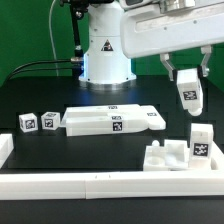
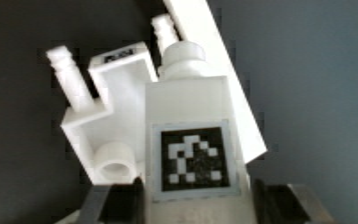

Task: Assemble chair

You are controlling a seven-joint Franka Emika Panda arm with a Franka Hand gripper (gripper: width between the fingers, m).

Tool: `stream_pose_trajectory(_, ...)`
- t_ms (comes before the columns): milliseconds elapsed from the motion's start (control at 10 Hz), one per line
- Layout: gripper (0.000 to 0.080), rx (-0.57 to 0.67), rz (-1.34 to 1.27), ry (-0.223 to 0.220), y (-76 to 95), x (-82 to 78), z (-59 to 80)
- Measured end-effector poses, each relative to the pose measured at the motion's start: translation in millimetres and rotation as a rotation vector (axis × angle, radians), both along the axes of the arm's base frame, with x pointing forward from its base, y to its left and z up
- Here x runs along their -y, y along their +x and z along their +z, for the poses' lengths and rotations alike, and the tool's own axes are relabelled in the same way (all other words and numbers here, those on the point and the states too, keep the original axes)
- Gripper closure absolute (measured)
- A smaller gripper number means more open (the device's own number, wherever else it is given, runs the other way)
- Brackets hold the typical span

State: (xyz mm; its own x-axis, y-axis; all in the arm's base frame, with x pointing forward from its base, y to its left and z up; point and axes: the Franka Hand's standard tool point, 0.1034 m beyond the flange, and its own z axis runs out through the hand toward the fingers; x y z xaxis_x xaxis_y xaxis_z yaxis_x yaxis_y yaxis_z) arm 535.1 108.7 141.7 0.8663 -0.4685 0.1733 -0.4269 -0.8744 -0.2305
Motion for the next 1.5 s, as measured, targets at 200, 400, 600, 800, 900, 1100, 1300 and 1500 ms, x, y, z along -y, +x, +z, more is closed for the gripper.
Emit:
stream_pose_trajectory(200, 0.0512, 0.074, 0.045, -0.039, -4.9, -3.8, -3.6)
stream_pose_trajectory(400, 0.0512, 0.062, 0.113, -0.077, 4.8, 32.8, -0.8)
stream_pose_trajectory(600, 0.0512, 0.100, 0.189, -0.128, 27.3, 55.7, 7.4)
stream_pose_trajectory(800, 0.0512, 0.095, 0.186, -0.126, 25.1, 54.4, 4.9)
stream_pose_trajectory(900, 0.0512, 0.130, 0.192, -0.149, 29.3, 60.2, 3.5)
stream_pose_trajectory(1100, 0.0512, 0.159, 0.177, -0.195, 37.5, 73.1, -16.7)
stream_pose_trajectory(1300, 0.0512, 0.323, 0.161, -0.275, 42.7, 75.2, -11.0)
stream_pose_trajectory(1500, 0.0512, 0.326, 0.164, -0.280, 41.4, 74.7, -14.9)
